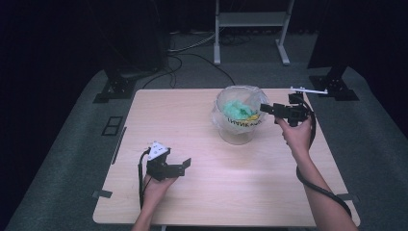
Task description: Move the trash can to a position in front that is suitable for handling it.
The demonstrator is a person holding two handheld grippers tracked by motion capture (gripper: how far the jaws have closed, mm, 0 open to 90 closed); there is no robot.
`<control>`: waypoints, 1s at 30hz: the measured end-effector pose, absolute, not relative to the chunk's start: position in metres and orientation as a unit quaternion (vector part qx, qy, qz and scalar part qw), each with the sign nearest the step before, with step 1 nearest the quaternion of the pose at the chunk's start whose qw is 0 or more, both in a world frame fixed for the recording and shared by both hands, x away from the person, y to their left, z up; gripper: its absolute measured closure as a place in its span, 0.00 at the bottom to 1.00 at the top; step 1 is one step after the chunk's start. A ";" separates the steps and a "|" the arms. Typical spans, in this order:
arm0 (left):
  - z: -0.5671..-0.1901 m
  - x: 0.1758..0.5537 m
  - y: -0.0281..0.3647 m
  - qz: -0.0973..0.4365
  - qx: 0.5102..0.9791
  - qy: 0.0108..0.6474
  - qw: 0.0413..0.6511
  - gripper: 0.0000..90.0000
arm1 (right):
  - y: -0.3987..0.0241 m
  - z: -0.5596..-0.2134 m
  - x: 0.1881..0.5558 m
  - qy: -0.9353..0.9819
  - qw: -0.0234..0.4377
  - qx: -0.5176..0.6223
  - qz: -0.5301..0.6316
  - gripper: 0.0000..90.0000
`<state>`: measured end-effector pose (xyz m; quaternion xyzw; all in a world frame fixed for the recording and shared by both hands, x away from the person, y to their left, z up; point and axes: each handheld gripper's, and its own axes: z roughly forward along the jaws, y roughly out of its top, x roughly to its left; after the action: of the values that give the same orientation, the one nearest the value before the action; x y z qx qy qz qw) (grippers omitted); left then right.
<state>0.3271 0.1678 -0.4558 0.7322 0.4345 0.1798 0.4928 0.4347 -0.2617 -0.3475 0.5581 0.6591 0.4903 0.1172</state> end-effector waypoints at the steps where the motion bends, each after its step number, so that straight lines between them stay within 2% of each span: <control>1: -0.456 0.327 0.168 0.180 0.732 0.434 0.493 0.03 | -0.260 -0.349 0.437 0.660 0.118 0.561 0.485 0.36; 4: -0.456 0.327 0.168 0.179 0.732 0.434 0.494 0.03 | -0.255 -0.352 0.442 0.662 0.114 0.567 0.477 0.39; 9: -0.456 0.328 0.169 0.179 0.731 0.436 0.494 0.03 | -0.249 -0.355 0.448 0.670 0.120 0.575 0.454 0.52; 16: -0.455 0.328 0.170 0.178 0.730 0.436 0.495 0.03 | -0.243 -0.358 0.446 0.678 0.123 0.566 0.452 0.59; 30: -0.455 0.327 0.171 0.183 0.729 0.438 0.494 0.03 | -0.229 -0.358 0.424 0.692 0.119 0.544 0.460 0.59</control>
<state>0.3275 0.1714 -0.4546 0.7288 0.4377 0.1827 0.4938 0.4244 -0.2294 -0.3580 0.5436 0.6917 0.4605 0.1187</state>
